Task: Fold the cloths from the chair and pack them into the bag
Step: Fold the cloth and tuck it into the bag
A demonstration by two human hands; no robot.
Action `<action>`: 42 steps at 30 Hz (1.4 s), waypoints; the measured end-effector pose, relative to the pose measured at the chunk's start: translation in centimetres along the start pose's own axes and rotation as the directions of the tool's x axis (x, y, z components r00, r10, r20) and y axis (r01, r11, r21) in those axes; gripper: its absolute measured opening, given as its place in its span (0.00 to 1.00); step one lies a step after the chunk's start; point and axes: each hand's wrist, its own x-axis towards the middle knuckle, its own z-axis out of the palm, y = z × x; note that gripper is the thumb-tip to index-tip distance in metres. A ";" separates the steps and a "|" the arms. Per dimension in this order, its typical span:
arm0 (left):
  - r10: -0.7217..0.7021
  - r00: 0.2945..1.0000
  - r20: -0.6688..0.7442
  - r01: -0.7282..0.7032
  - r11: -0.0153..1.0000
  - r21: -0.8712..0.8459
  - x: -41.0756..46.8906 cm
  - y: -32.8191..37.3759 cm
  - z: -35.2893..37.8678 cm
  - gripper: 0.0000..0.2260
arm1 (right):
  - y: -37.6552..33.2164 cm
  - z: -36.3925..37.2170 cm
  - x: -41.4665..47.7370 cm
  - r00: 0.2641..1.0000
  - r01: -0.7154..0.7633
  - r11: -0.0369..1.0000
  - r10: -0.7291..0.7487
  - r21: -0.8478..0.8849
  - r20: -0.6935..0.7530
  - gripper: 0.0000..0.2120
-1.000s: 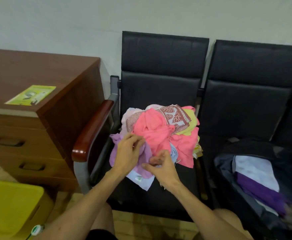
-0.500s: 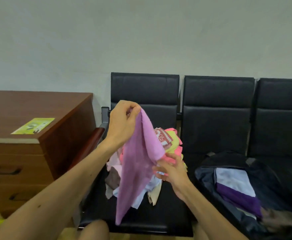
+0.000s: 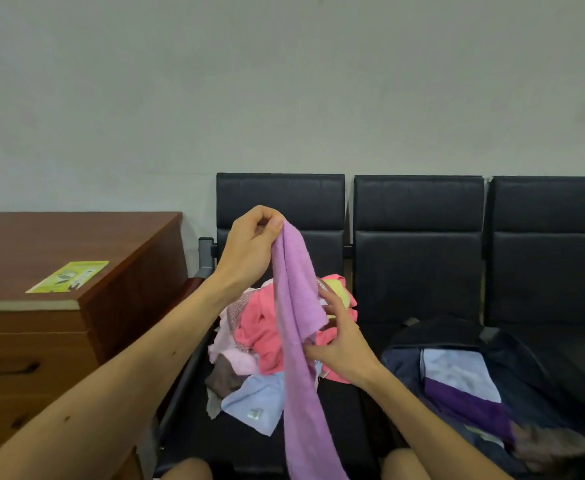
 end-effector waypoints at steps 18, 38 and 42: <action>-0.156 0.964 0.216 0.111 0.972 0.209 -3.0 -1.5 -2.1 0.03 | -10.3 -5.9 1.9 0.961 0.175 0.921 -0.237 -0.347 -0.145 0.06; -0.196 0.913 0.358 0.282 0.937 -0.204 -7.7 1.5 3.5 0.12 | -6.6 -8.1 -2.1 0.960 -0.173 0.981 0.187 -0.083 0.206 0.32; -0.346 0.885 0.311 0.433 0.856 -0.281 -7.8 0.9 3.0 0.09 | -2.6 -7.2 -3.9 0.940 -0.251 0.967 0.236 0.031 0.246 0.14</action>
